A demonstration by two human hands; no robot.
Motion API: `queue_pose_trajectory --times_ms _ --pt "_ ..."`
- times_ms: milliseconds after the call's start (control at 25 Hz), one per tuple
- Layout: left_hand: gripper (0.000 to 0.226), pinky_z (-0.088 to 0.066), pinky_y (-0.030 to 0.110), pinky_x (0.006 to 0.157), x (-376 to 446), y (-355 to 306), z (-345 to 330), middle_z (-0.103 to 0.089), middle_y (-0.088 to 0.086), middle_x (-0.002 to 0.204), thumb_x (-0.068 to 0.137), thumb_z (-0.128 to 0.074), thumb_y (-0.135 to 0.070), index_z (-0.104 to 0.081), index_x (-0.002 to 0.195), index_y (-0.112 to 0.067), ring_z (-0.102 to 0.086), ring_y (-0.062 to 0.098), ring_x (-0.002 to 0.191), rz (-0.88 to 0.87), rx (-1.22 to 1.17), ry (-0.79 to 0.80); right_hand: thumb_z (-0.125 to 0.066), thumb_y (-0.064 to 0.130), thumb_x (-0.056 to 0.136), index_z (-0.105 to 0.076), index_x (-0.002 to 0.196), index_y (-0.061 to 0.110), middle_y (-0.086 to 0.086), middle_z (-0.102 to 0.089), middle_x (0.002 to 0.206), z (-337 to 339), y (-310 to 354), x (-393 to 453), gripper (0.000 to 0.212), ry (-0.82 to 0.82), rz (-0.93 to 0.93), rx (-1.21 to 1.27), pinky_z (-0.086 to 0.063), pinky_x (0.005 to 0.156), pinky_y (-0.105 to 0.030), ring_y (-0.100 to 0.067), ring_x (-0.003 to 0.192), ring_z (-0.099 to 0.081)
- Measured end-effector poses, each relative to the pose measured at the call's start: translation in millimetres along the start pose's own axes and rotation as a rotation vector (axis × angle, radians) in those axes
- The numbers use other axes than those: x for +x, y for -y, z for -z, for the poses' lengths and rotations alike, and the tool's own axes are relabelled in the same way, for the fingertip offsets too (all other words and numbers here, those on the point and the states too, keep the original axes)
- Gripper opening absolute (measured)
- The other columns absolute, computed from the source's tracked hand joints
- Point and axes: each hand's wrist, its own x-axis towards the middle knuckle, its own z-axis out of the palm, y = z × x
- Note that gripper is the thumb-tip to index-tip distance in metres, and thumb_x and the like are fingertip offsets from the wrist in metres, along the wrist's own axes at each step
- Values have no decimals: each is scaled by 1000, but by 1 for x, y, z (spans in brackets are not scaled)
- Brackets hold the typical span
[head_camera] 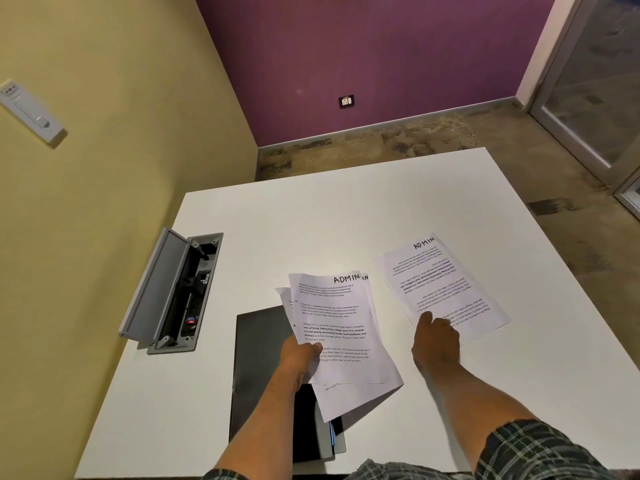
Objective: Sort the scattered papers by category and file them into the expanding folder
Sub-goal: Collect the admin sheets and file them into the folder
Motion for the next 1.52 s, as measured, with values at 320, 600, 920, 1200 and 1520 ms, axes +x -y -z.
queue_pose_trajectory --times_ms 320,600,920,1200,1520 --pt "39 -58 42 80 -7 -9 -9 -70 14 110 88 -52 21 -63 105 -12 -67 28 96 -67 -40 5 -75 19 84 -27 154 -3 -11 -69 110 9 -17 -4 88 -8 91 -50 -53 80 -30 -21 96 -69" --pt "41 -49 59 98 -2 -23 -12 -70 14 121 91 -61 7 -61 128 -11 -65 37 112 -44 -287 48 -65 10 89 -15 157 1 -12 -65 119 6 -27 -6 85 -62 171 -92 -51 89 -30 -24 107 -63" --pt "36 -54 47 92 -5 -24 -6 -66 13 120 87 -62 14 -57 101 -18 -65 29 100 -132 -129 -169 -58 21 89 -29 153 8 -6 -59 124 5 -25 -13 72 -76 172 -84 -50 83 -31 -21 105 -62" --pt "102 -57 39 83 -9 -18 -12 -59 1 124 87 -64 6 2 155 -34 -62 20 91 -163 17 -271 -53 8 90 -64 105 14 -7 -71 104 31 8 -8 19 15 1 226 -47 76 -29 -28 99 -68" --pt "42 -49 15 53 -3 -25 -19 -62 2 119 88 -40 12 -59 120 -7 -59 6 77 -115 190 -204 -50 24 101 -70 106 20 -12 -75 89 78 58 -7 21 -288 88 503 -54 73 -35 -35 82 -70"
